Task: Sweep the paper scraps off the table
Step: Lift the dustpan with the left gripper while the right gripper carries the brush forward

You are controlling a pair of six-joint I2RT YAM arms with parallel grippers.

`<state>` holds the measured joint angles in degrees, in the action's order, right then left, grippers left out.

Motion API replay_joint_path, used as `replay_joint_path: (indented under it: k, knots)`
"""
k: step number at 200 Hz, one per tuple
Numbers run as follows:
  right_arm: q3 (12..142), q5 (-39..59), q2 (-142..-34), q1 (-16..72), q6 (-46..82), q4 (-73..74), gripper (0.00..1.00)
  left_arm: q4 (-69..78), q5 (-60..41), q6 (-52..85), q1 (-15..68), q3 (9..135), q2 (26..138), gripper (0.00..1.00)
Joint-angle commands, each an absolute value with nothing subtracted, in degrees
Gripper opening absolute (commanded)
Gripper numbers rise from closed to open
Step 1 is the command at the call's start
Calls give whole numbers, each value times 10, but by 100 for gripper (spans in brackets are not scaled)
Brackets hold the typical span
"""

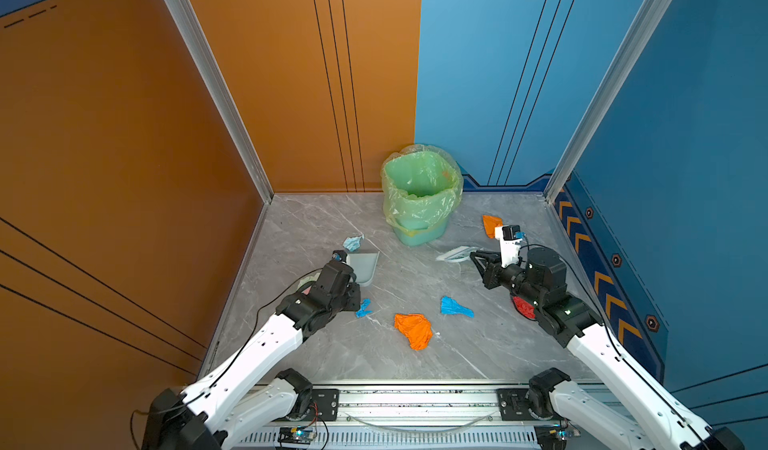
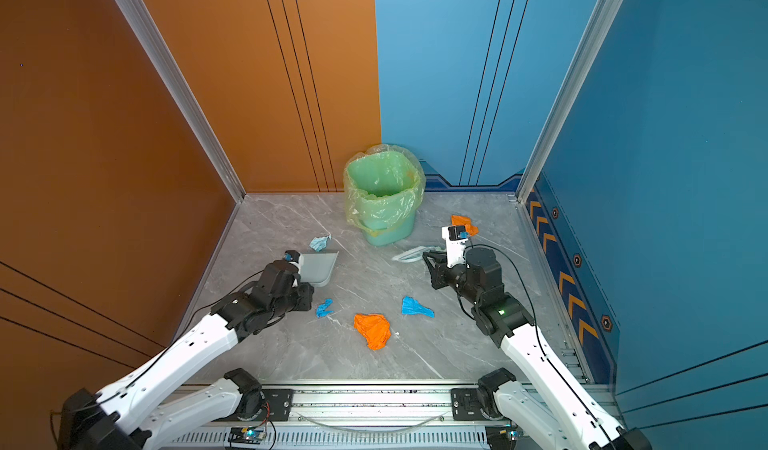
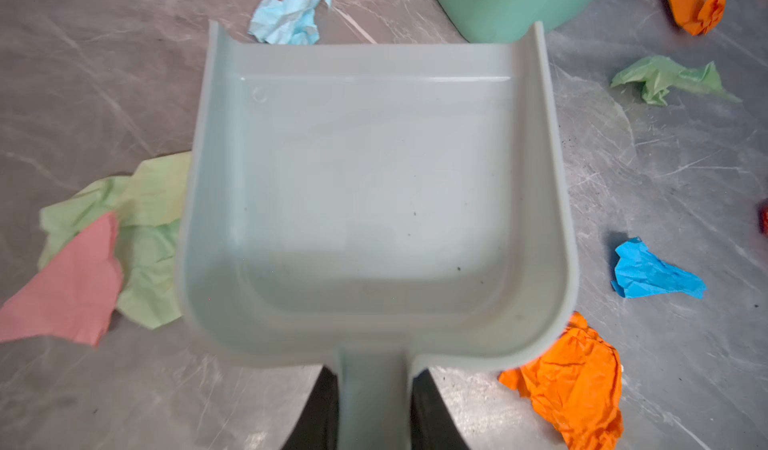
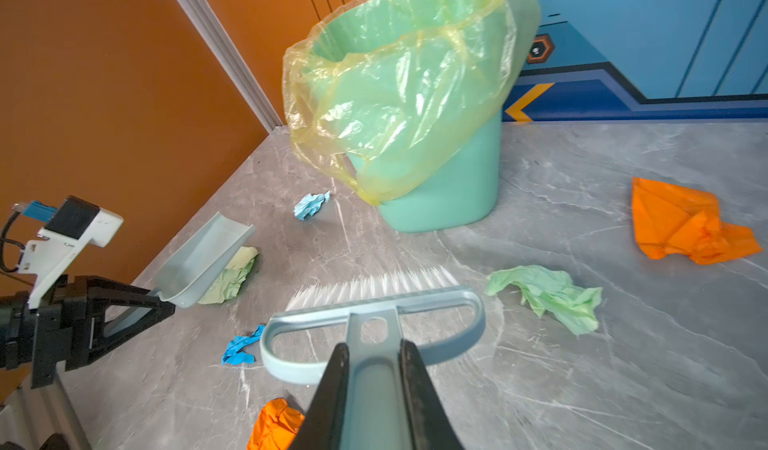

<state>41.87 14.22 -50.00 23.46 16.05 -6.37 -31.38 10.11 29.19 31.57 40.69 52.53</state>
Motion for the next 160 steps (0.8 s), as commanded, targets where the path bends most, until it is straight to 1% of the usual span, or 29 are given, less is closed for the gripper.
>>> replay_joint_path:
  k: [1,26,59,90,97,122,140,160]
  knots:
    - [444,171,-515,259,137,-33,0,-410,157,356,317,394,469,5]
    - [443,177,-528,288,129,-5,0,-470,187,382,316,395,424,6]
    - [444,174,-555,340,111,42,0,-542,227,399,311,417,413,7]
    - [456,151,-599,397,87,82,0,-547,227,394,294,429,407,8]
    - [457,142,-611,424,82,95,0,-547,227,388,286,433,406,8]
    - [466,128,-663,469,66,147,0,-544,217,352,234,443,404,8]
    - [479,128,-709,492,63,185,0,-537,183,329,192,452,408,8]
    - [487,125,-756,509,68,235,0,-535,176,304,156,463,413,8]
